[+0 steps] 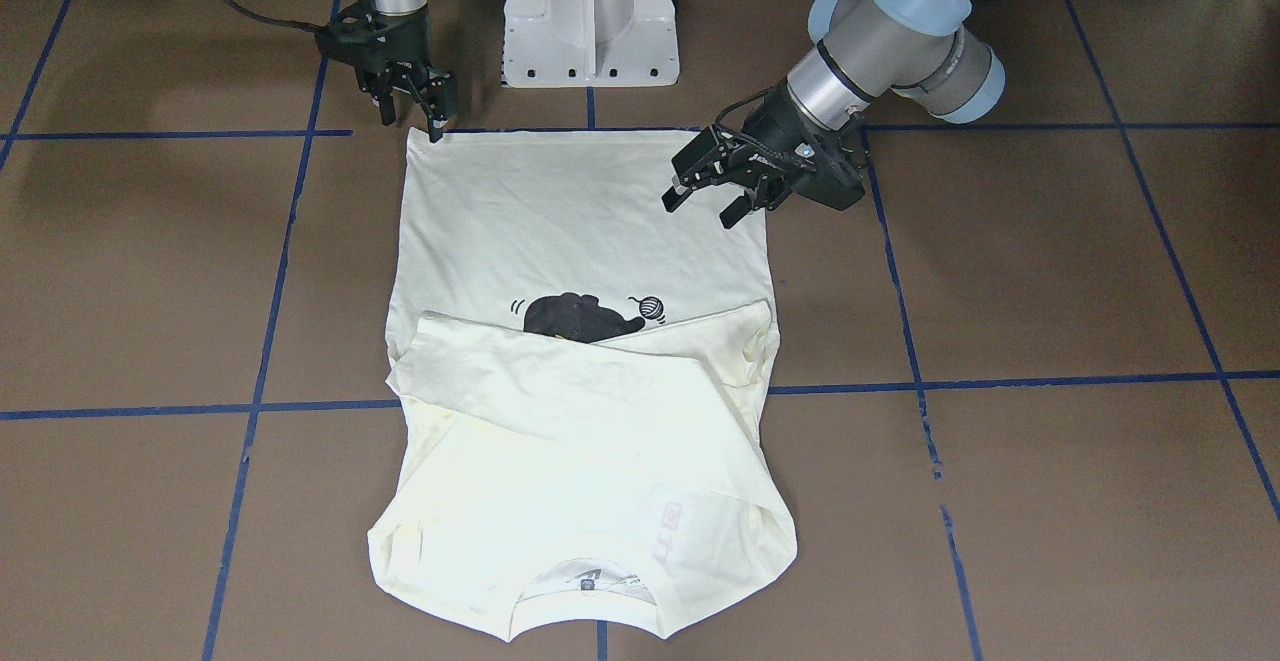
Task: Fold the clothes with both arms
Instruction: 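Lower both grippers to the hem corners nearest the robot and grasp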
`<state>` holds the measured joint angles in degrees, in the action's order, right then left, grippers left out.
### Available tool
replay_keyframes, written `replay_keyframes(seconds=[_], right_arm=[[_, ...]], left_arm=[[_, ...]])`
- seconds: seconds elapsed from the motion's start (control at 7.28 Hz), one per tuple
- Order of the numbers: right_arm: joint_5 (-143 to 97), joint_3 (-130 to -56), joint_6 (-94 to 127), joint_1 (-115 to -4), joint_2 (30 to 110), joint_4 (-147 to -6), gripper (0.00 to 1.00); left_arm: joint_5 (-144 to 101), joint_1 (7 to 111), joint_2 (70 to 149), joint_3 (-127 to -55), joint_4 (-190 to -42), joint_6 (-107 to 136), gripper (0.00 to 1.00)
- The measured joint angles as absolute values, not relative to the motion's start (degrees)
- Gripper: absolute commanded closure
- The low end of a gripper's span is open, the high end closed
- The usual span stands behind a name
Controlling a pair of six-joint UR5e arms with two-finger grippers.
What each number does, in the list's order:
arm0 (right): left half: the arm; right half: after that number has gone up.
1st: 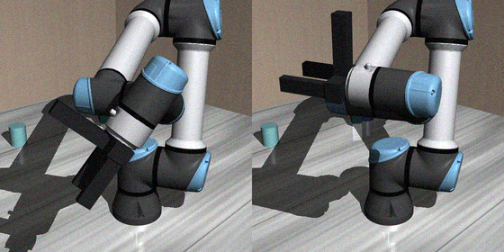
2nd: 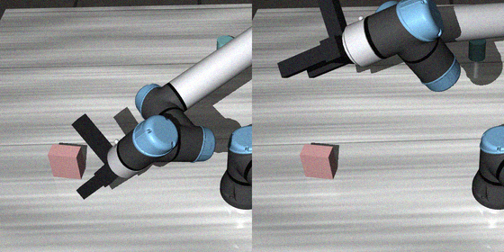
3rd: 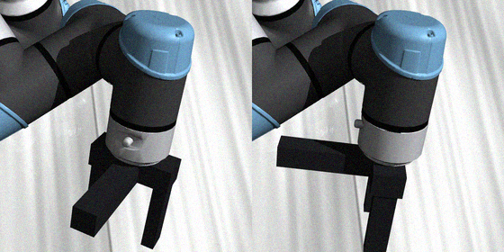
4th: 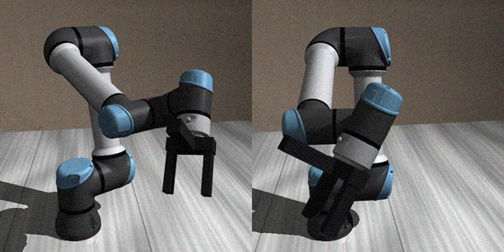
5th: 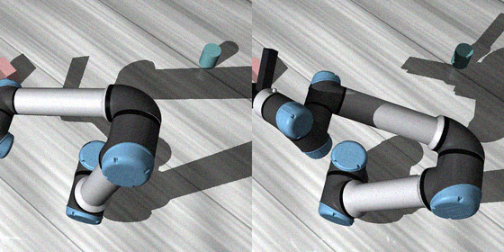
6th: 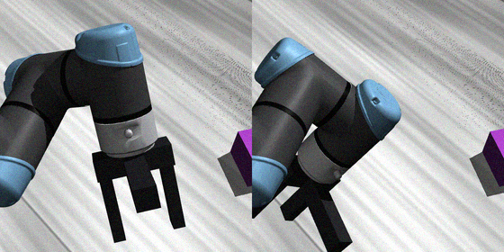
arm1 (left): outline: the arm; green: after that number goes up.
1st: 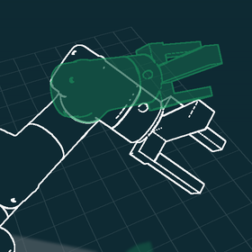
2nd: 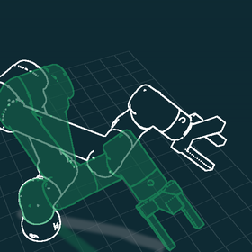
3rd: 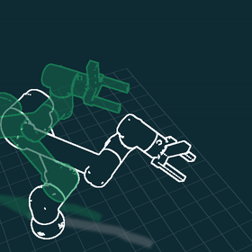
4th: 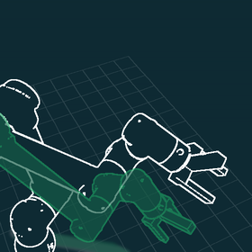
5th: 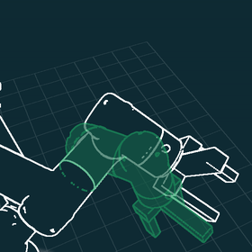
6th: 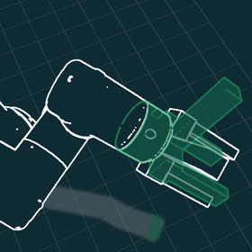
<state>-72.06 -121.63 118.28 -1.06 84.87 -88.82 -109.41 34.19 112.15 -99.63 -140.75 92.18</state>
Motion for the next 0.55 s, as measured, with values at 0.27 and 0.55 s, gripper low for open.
replay_keyframes(seconds=[0.27,0.55], right_arm=[[-72.0,-121.6,119.0,-0.7,84.8,-88.8,0.79],[-71.8,-120.8,120.5,0.4,83.9,-88.7,1.0]], left_arm=[[-108.9,34.2,111.9,-99.8,-140.7,92.3,0.0],[-108.8,34.3,110.5,-100.5,-140.8,92.3,0.0]])
